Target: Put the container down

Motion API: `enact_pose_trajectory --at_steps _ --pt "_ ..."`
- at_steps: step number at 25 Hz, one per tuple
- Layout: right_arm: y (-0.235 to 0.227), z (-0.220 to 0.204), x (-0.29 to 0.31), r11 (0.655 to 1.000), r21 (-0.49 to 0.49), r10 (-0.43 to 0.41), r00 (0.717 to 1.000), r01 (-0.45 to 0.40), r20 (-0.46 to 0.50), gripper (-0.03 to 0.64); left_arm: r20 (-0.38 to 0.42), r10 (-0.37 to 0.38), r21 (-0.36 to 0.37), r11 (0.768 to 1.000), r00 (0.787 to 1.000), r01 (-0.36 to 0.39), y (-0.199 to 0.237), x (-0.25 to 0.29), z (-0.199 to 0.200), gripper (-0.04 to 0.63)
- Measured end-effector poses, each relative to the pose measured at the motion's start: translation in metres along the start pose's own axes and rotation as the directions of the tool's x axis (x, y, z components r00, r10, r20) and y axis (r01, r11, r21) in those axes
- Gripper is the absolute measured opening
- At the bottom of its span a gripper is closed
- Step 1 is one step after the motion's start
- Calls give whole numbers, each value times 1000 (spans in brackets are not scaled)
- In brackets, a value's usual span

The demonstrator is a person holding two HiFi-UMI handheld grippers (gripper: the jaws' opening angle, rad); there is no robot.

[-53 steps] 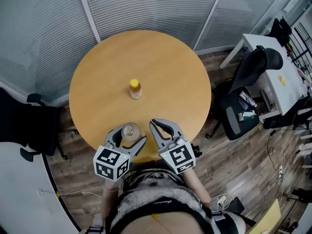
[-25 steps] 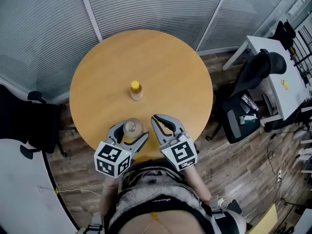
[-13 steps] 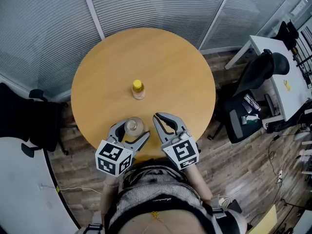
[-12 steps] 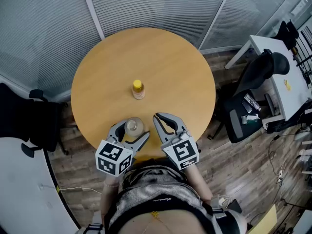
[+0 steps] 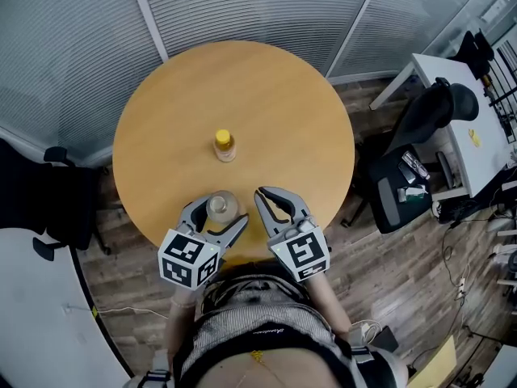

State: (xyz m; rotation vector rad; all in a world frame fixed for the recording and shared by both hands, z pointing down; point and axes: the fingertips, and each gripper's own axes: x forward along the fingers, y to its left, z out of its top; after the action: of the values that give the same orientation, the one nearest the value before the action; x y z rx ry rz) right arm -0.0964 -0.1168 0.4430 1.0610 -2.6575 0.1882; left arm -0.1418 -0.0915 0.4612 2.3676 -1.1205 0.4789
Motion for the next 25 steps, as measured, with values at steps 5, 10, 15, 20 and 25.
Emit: enact_pose_trajectory --at_steps 5,10,15,20,25 --pt "-6 -2 -1 1000 4 -9 1000 9 -5 34 -16 -5 17 1000 1000 5 -2 8 -1 338" --pt "-13 -5 1 1000 12 -13 1000 13 -15 34 -29 -11 20 1000 1000 12 -2 18 -3 339" --pt "-17 -10 7 1000 17 -14 1000 15 -28 32 -45 -14 15 1000 999 14 3 29 -8 338" --pt "-18 -12 12 1000 21 -6 999 7 -36 34 -57 -15 11 1000 998 16 8 38 -13 339" --pt "-20 -13 14 1000 23 -4 999 5 -46 32 -71 -8 3 1000 997 8 16 47 -21 339"
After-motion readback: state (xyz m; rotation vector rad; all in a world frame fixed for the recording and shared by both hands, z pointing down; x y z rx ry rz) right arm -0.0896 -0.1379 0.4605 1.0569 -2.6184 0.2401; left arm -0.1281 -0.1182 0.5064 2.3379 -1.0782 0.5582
